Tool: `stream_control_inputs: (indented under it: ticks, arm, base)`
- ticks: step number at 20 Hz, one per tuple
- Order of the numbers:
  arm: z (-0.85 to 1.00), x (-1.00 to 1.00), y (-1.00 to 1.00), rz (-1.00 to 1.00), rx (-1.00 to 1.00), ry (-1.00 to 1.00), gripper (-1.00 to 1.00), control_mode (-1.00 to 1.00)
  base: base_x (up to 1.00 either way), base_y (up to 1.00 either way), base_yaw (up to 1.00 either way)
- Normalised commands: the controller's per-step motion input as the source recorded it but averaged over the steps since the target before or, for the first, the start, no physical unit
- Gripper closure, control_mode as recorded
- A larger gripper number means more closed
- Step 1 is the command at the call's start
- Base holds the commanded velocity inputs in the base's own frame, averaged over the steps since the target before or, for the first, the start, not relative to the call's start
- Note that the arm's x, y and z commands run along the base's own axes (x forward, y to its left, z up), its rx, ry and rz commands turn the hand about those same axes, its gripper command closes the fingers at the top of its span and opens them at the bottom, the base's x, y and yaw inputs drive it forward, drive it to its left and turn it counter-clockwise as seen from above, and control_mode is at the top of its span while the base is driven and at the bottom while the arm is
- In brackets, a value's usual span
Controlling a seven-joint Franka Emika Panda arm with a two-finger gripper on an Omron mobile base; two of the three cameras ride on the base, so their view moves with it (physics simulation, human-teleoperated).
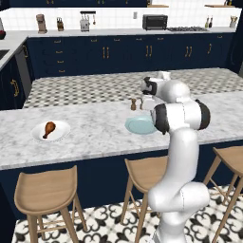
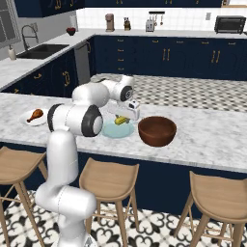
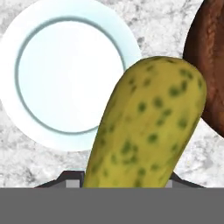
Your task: Pick the chicken drumstick and cucumber from their plates and place them in the bowl. Then put the bowl in the fridge.
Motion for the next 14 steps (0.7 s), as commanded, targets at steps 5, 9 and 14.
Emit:
stream_control_inputs:
  ticks: [5, 9, 14]
  arm:
    - [0.52, -0.63, -0.71, 0.0, 0.0, -0.17, 1.0, -1.0]
    - [0.24, -0.11, -0.97, 0.0, 0.0, -0.07, 1.0, -1.0]
    - [0.0, 0.12, -0.89, 0.04, 0.0, -0.03, 1.0, -1.0]
  base:
    - [0.0, 0.0, 0.0]
    - [0.0, 0.0, 0.0]
    - [0.0, 0.0, 0.0]
